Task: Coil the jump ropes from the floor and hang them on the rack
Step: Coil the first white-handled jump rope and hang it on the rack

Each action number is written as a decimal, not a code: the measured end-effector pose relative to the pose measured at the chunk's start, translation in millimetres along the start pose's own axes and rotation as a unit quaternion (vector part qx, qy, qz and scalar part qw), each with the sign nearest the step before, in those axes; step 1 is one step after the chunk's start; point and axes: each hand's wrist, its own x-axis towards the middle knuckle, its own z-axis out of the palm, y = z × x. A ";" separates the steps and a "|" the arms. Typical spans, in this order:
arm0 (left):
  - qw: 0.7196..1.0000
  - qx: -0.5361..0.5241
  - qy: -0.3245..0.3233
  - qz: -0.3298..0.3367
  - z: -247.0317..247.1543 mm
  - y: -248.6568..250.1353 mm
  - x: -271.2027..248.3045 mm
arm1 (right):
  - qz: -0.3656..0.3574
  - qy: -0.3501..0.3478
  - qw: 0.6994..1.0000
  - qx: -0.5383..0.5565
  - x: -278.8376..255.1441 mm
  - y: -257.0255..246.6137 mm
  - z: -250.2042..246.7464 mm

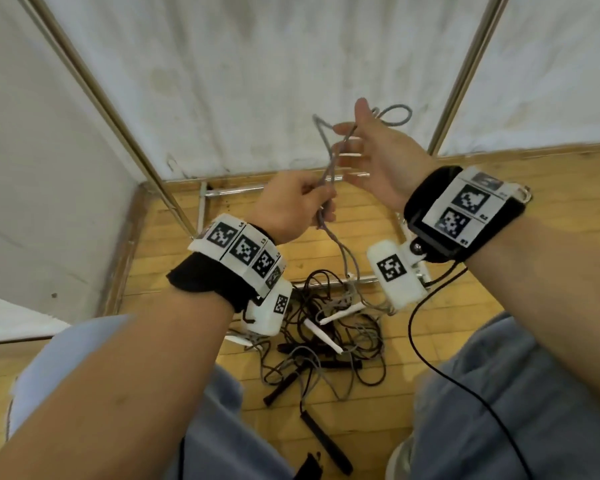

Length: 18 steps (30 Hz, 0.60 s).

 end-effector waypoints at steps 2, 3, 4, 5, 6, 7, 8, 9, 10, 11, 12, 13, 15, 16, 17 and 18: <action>0.997 -0.037 0.061 0.002 -7.6 1.4 0.0 | 0.031 -0.064 0.996 -0.049 -7.4 14.3 1.2; 0.994 -0.062 0.085 -0.002 -11.1 2.1 -0.1 | 0.046 -0.105 0.990 -0.082 -13.4 23.1 3.0; 0.991 -0.089 0.103 -0.009 -14.3 2.7 -0.5 | 0.059 -0.145 0.980 -0.122 -20.2 32.5 5.0; 0.987 -0.117 0.113 -0.017 -17.0 3.4 -1.6 | 0.064 -0.171 0.969 -0.168 -27.3 42.3 7.5; 0.982 -0.149 0.114 -0.024 -18.8 4.4 -3.1 | 0.055 -0.181 0.956 -0.224 -33.7 51.1 9.6; 0.978 -0.175 0.111 -0.029 -19.8 6.4 -5.6 | 0.027 -0.171 0.942 -0.286 -39.2 57.8 12.1; 0.974 -0.197 0.111 -0.031 -20.6 9.7 -8.5 | -0.006 -0.156 0.929 -0.337 -42.2 62.9 14.0; 0.967 -0.223 0.115 -0.032 -21.8 13.3 -10.8 | -0.032 -0.141 0.918 -0.368 -43.5 66.5 15.1; 0.957 -0.262 0.123 -0.032 -23.6 17.8 -13.0 | -0.049 -0.130 0.912 -0.386 -43.6 69.1 15.9; 0.940 -0.313 0.131 -0.032 -26.8 22.1 -14.3 | -0.056 -0.127 0.902 -0.409 -42.4 71.3 15.2; 0.920 -0.367 0.135 -0.027 -30.7 26.3 -15.2 | -0.053 -0.134 0.884 -0.445 -39.8 73.5 13.8; 0.901 -0.410 0.142 -0.018 -36.1 29.7 -15.2 | -0.038 -0.150 0.857 -0.492 -37.2 74.7 12.6; 0.875 -0.453 0.171 -0.006 -48.2 33.8 -15.6 | 0.002 -0.175 0.829 -0.531 -30.1 73.5 9.6; 0.869 -0.457 0.188 -0.008 -53.8 33.6 -15.8 | 0.022 -0.177 0.845 -0.505 -26.5 69.9 7.7; 0.872 -0.447 0.200 -0.020 -58.3 32.4 -15.6 | 0.040 -0.170 0.876 -0.449 -22.8 64.5 6.9; 0.887 -0.417 0.196 -0.041 -61.0 30.6 -15.8 | 0.052 -0.155 0.910 -0.381 -19.0 58.6 6.3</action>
